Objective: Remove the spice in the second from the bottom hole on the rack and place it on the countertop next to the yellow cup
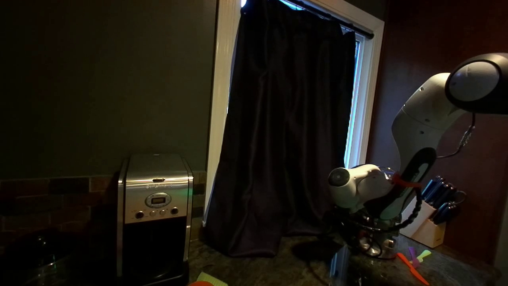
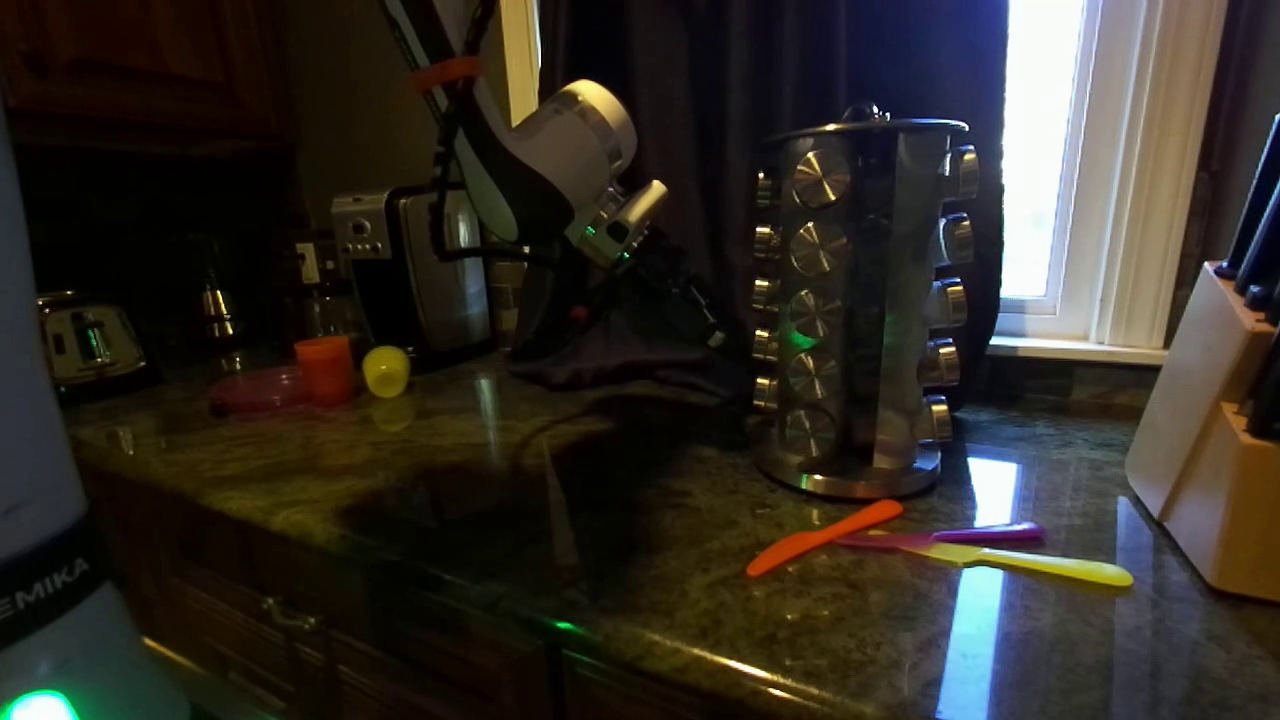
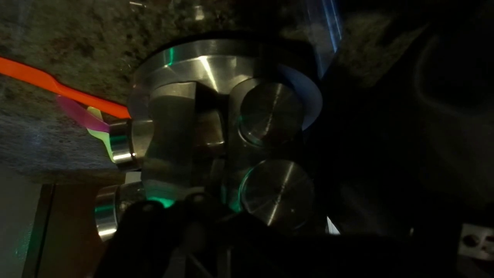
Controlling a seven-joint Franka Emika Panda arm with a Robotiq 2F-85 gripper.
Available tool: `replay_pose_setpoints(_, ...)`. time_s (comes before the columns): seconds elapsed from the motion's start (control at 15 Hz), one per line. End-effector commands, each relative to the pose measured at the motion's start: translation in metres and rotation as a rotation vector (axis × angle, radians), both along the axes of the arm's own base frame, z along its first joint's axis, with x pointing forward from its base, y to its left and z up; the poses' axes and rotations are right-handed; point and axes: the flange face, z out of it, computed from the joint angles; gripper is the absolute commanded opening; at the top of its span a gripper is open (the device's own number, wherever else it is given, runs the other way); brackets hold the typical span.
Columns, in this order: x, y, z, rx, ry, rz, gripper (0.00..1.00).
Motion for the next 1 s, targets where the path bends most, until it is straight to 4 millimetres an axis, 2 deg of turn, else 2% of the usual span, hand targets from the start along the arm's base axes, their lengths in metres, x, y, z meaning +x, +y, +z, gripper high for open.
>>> replay_pose_setpoints(0.0,-0.004,-0.006,-0.001,-0.034,0.002,0.028,1.00)
replay_pose_setpoints(0.4,-0.009,-0.018,-0.004,-0.079,0.024,0.075,1.00)
replay_pose_setpoints(0.87,-0.010,-0.022,-0.013,-0.078,0.049,0.032,1.00)
replay_pose_setpoints(0.93,-0.010,-0.023,-0.014,-0.083,0.051,0.025,0.96)
